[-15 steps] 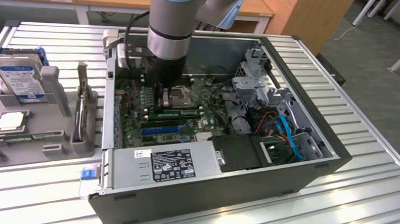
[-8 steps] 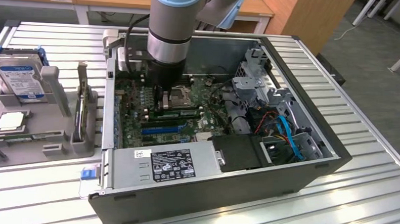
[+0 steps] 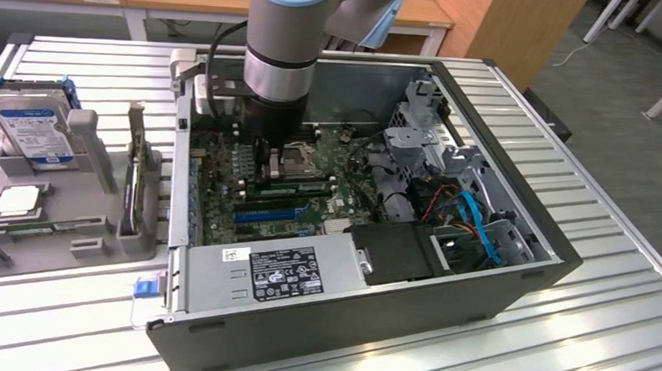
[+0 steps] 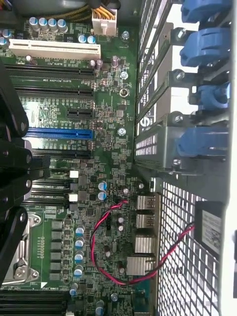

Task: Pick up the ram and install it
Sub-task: 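Press down the ram until it locks into place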

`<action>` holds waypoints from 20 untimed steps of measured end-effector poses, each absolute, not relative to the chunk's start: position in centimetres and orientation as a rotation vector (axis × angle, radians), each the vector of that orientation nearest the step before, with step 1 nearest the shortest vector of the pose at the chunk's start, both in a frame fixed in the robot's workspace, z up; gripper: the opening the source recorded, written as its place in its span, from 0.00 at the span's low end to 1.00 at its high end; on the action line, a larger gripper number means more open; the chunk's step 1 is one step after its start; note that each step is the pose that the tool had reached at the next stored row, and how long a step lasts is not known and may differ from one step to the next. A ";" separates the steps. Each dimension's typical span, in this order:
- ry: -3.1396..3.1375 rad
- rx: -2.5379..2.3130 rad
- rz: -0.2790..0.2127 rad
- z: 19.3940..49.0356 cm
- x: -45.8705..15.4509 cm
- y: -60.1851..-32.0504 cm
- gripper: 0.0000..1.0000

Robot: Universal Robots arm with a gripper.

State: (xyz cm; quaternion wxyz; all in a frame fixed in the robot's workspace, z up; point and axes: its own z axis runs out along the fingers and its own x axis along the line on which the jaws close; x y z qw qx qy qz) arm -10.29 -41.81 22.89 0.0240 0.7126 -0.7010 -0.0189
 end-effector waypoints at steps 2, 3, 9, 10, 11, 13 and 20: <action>-2.169 2.205 -0.058 22.8 -10.3 -41.8 0.11; -2.169 2.205 -0.058 22.6 -10.3 -41.8 0.11; -2.169 2.205 -0.058 22.2 -10.3 -41.8 0.11; -2.170 2.206 -0.058 22.4 -10.3 -41.8 0.11; -2.170 2.206 -0.058 22.8 -10.3 -41.8 0.11; -2.169 2.205 -0.059 23.8 -10.3 -41.8 0.11; -2.167 2.203 -0.062 25.0 -9.7 -41.8 0.11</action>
